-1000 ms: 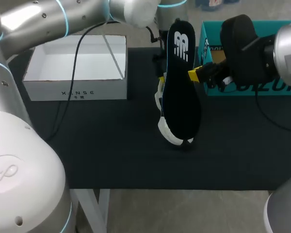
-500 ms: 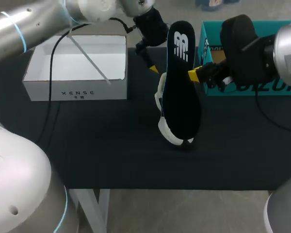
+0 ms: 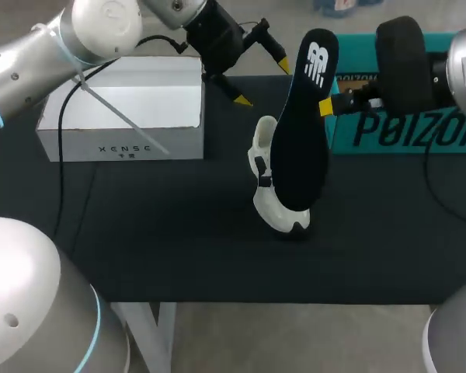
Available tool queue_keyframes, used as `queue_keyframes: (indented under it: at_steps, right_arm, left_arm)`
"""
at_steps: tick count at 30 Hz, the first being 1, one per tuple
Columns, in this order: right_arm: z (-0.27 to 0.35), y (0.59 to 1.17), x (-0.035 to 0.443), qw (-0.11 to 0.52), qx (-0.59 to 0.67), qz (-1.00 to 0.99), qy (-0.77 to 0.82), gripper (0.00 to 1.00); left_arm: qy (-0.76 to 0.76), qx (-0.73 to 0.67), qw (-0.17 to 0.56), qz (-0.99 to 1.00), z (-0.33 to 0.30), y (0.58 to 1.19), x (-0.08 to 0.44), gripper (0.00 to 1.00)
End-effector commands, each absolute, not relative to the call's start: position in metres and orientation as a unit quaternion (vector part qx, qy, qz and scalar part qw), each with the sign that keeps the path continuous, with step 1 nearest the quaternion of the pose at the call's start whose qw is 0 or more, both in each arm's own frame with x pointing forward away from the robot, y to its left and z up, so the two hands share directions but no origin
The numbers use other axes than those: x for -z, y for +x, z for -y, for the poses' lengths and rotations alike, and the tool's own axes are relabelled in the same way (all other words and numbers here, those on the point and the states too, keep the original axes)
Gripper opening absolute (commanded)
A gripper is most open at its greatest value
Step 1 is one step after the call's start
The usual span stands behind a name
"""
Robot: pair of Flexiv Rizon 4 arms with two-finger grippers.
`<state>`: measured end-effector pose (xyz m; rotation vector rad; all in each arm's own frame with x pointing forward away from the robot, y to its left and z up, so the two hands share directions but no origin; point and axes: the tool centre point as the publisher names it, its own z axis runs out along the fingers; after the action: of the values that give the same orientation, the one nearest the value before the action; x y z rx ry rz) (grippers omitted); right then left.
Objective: Take the shoe out of the shoebox, open the shoe tongue, remove and reinsert the insole, then place the shoe into the shoebox
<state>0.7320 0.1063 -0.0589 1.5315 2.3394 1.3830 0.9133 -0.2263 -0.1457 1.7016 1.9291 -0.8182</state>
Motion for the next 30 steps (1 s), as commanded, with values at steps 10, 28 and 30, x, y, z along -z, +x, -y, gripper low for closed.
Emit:
queue_keyframes:
  at_steps: [10, 28, 30]
  right_arm:
    - [-0.112, 0.832, 0.093, -0.198, -0.458, -0.613, 0.612, 0.0]
    - [-0.11, 0.888, 0.113, -0.3, -0.434, -0.62, 0.58, 0.0]
    - [-0.114, 0.891, 0.11, -0.302, -0.435, -0.623, 0.576, 0.0]
  left_arm:
    - [0.586, 0.416, 0.388, -0.577, 0.188, 0.865, 0.112, 1.0]
    - [0.586, 0.459, 0.408, -0.529, 0.212, 0.852, 0.099, 1.0]
    - [0.589, 0.46, 0.403, -0.528, 0.216, 0.854, 0.102, 1.0]
